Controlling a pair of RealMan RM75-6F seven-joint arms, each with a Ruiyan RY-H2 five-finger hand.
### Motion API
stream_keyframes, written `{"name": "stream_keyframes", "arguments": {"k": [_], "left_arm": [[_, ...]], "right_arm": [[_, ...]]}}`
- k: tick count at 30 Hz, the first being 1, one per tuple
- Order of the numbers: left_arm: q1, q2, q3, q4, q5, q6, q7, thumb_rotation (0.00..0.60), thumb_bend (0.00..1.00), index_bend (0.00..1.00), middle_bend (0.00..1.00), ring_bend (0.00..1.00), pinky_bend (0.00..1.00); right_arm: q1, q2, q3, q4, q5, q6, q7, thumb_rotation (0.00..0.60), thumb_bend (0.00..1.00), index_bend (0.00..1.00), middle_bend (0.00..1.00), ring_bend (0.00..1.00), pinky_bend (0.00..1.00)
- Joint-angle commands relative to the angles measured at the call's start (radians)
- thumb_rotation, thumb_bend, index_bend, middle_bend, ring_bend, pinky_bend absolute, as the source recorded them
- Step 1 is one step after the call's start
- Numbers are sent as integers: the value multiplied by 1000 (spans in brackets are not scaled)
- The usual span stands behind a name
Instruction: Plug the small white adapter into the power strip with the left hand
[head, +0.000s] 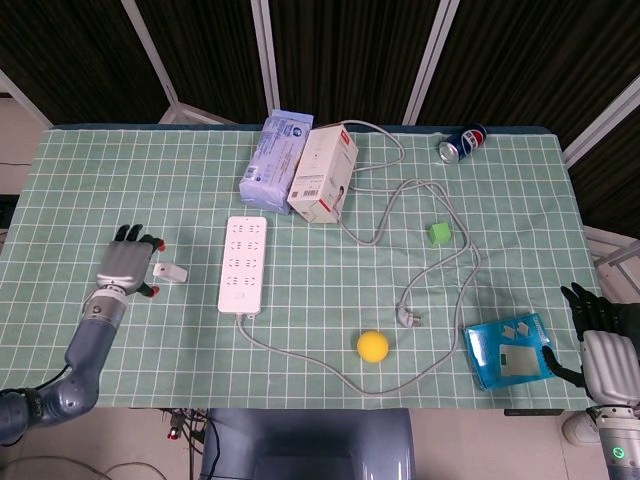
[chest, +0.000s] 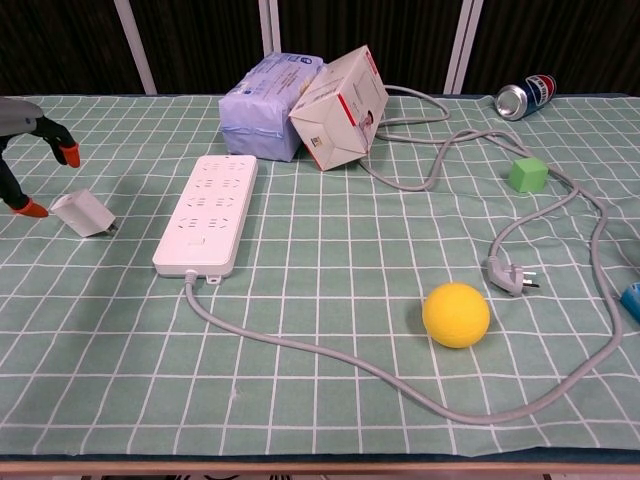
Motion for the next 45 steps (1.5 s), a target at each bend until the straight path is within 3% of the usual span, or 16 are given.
{"name": "stream_keyframes", "arguments": {"k": [1,18,45], "left_arm": [[-20,-20,14,32,-21,-12,7,600,155,327,254,0,0],[-77,-108,58,173,16,-85,-65,600,226,403,322,0,0],[-83,-120,96,204,49,-55,-115,600,227,460,398,18,3]], "right_arm": [[0,1,0,0,1,-1,1,600,396,0,0,0,40],[0,-2,2,1,3,1,-2,600,395,0,0,0,40],[-1,-3,2,1,3,3,-7,600,396,0,0,0,40]]}}
